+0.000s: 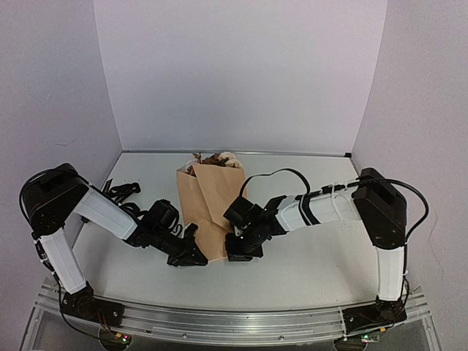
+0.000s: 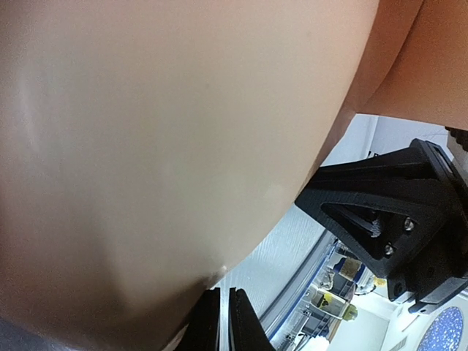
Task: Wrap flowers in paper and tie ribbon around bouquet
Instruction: Press the fold line of the folded wrapping paper.
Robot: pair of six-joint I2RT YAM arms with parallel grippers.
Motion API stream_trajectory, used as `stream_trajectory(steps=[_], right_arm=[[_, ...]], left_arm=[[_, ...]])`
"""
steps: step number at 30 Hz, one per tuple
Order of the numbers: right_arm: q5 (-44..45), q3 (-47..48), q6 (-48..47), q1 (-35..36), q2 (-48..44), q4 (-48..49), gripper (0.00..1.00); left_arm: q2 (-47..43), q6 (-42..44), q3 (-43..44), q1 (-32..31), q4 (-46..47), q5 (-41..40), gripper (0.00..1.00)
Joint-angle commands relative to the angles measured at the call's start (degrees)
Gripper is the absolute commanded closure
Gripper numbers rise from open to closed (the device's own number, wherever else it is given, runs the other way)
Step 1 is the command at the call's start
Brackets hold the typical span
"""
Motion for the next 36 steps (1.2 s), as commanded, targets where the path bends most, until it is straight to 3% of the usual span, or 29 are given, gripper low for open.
stream_trajectory(steps=[1,8,27,36], right_arm=[[-1.2,0.2,-0.5,-0.1,-0.1,-0.8,0.91],[-2.4,1.2,-1.4,-0.3,-2.5,-0.9,0.9],[-4.7,2.7,-2.1,-0.7,-3.4,-1.2,0.9],[-6.6,4.5,-5.1,-0.8,-10.0,-2.8,0.82]], left_arm=[[-4.6,-0.5,0.9,-0.1,-1.4,0.3,0.92],[-6.3,0.1,2.9,0.0,-3.7,-0.2,0.92],[1.8,2.9,-0.1,1.8,-4.2,-3.4,0.96],[-5.5,6.9,5.0,1.9,-11.6,-4.1,0.88]])
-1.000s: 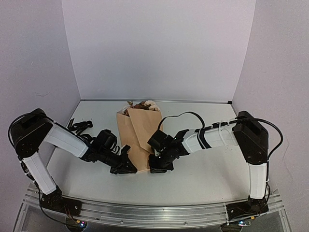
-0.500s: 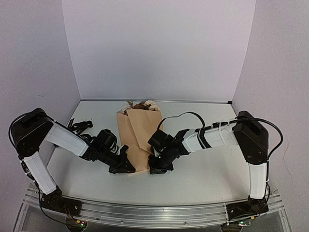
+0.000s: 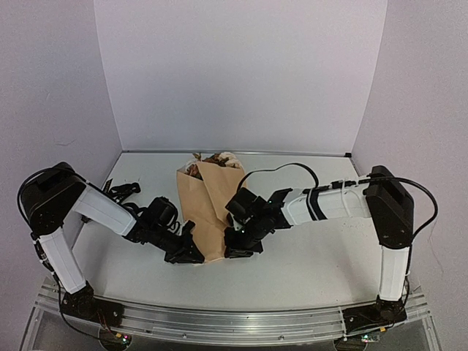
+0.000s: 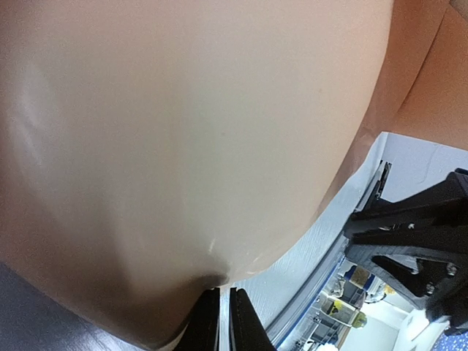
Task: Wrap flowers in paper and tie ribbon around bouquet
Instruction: Press the fold line of the folded wrapping paper, then press the fold line on the folded wrapping paper.
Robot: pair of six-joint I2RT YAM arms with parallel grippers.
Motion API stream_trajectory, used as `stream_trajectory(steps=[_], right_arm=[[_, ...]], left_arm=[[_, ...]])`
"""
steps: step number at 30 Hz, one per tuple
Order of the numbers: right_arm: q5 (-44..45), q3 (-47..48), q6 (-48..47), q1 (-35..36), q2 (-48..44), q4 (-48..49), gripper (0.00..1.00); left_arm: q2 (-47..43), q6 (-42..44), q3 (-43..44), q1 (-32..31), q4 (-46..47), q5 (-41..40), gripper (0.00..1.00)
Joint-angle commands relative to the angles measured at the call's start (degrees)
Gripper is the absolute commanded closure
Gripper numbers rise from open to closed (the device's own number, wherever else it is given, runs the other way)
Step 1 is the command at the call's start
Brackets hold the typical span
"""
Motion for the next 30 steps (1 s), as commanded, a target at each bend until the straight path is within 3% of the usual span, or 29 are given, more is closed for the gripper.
stream_trajectory(steps=[1,7,12,15,19,22,26,30], right_arm=[[-1.6,3.3,-3.3,-0.2,-7.2,-1.2,0.81],[0.6,-1.5,-7.1,-4.6,-16.9,-2.4,0.71],[5.1,-6.3,-8.2,-13.4,-21.3,-2.2,0.61],[7.9,-6.3,-5.2,-17.7,-18.1,-1.7,0.6],[6.2,-0.4,-2.9,-19.5,-7.3,-0.9,0.58],[4.1,2.8,-0.9,-19.4,-2.0,1.3,0.49],[1.8,0.9,2.6,-19.2,-0.2,7.0,0.41],[2.6,-2.9,4.6,-18.5,-1.4,10.6,0.4]], left_arm=[[-5.2,3.4,4.2,0.3,-6.8,-2.3,0.87],[-10.0,4.3,6.5,2.9,-11.3,-3.5,0.82],[-12.4,5.9,8.5,6.7,-15.0,-6.4,0.8],[-11.7,6.5,9.4,8.8,-16.3,-7.9,0.79],[-8.1,7.3,11.5,10.5,-18.5,-11.7,0.8],[-8.1,5.7,10.3,11.9,-20.1,-18.2,0.79],[-10.1,3.8,8.1,13.5,-19.4,-21.0,0.78],[-5.8,4.9,10.2,14.1,-19.1,-19.6,0.79]])
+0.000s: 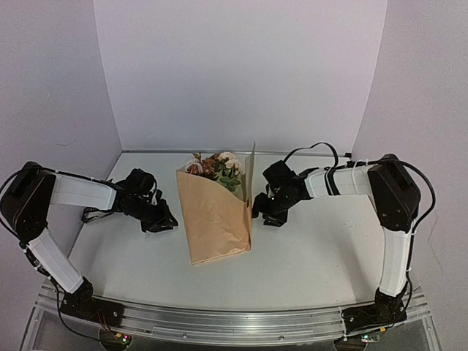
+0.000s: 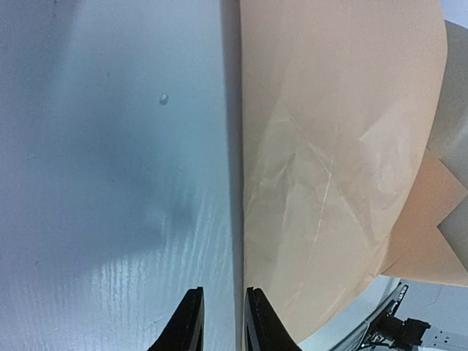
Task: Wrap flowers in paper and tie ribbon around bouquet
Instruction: Press the fold line on the folded wrapping paper.
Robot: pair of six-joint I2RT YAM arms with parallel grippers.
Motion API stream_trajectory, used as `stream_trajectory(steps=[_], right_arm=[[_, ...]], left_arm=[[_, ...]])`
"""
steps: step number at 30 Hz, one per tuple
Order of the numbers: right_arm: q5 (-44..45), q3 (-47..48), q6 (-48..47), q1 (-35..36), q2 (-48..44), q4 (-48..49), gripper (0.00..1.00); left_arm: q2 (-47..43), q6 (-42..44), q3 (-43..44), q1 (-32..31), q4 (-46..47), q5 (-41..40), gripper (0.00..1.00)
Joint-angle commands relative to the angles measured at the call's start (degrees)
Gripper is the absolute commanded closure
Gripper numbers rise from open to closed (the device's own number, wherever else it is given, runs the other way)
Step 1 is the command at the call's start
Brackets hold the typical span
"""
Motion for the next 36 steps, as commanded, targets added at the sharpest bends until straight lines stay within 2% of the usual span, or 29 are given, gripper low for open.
stream_trajectory(steps=[1,8,13,17,20,23,25,30,36], right_arm=[[-0.1,-3.3,4.0,1.0,-3.1,7.5,0.41],[0.6,-8.2,6.0,3.0,-5.1,14.9,0.39],[1.0,-8.8,5.8,4.7,-5.4,16.1,0.34],[0.7,-8.3,5.6,5.6,-4.6,16.2,0.34],[0.4,-7.8,6.0,5.9,-3.5,16.2,0.38],[0.2,-7.4,6.5,6.1,-2.6,16.2,0.47],[0.3,-7.0,6.7,6.5,-2.0,15.7,0.51],[1.4,-5.7,7.0,7.4,-0.3,13.5,0.52],[2.9,-3.5,6.8,8.4,1.5,10.1,0.53]], left_arm=[[4.0,0.6,3.1,0.6,-0.2,-1.4,0.8],[10.6,2.7,9.4,0.6,1.0,1.3,0.8],[14.2,4.2,13.8,0.6,1.2,3.2,0.81],[16.9,5.6,17.4,0.6,0.7,4.6,0.81],[18.4,6.8,19.6,0.6,0.7,5.7,0.82],[19.0,8.1,21.1,0.6,1.0,6.5,0.82],[19.0,9.0,21.8,0.6,0.9,6.4,0.82],[16.6,9.3,20.7,0.9,-0.2,5.7,0.81],[8.1,7.7,15.4,1.3,-0.6,3.7,0.77]])
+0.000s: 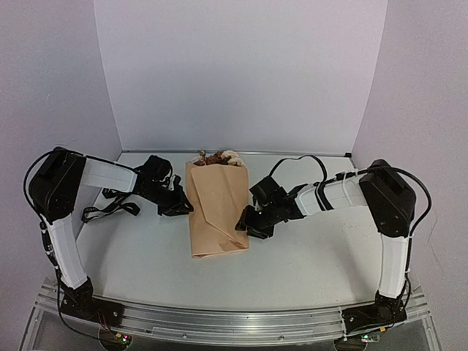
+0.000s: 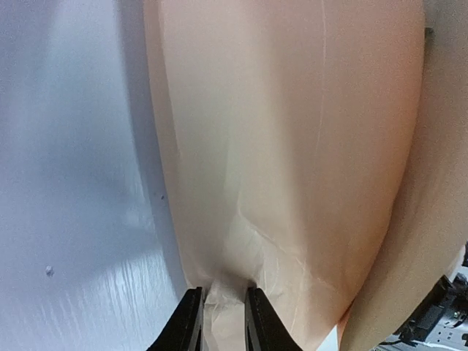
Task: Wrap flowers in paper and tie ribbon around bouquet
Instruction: Press the fold line on the folded wrapping paper.
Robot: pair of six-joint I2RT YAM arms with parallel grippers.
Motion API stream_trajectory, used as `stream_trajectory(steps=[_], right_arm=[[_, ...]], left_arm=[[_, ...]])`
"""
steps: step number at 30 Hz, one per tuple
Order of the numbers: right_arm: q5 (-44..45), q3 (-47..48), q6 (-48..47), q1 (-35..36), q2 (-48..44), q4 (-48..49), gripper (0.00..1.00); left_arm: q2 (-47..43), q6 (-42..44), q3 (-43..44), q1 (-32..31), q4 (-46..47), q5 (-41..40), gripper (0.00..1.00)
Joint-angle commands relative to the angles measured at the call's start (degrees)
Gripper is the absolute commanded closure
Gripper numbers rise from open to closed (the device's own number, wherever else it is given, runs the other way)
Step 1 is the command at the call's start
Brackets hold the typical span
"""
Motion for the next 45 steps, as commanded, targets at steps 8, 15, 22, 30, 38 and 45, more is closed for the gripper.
stream_trajectory(steps=[8,15,22,30,38,45], right_arm=[[2.4,4.2,0.0,1.3,2.6,-4.7,0.53],[2.4,5.3,0.0,1.6,3.1,-5.3,0.53],[2.4,5.6,-0.1,1.7,3.2,-5.4,0.53],[1.1,5.9,-2.7,1.7,1.0,-5.4,0.49],[-5.2,5.5,-5.9,0.0,-1.9,-2.0,0.48],[-14.2,2.2,-0.8,-2.4,-1.2,9.2,0.64]], left_arm=[[-15.7,-4.4,-6.2,1.0,3.3,0.8,0.72],[-10.8,-9.8,-7.6,1.1,20.0,9.2,0.58],[-3.7,-11.4,-4.5,0.8,25.1,12.2,0.56],[-0.8,-11.3,-2.5,0.8,24.6,11.5,0.89],[-1.3,-6.9,-0.9,0.8,16.3,6.4,1.0],[0.0,-3.8,-1.1,0.9,12.6,2.3,1.0]])
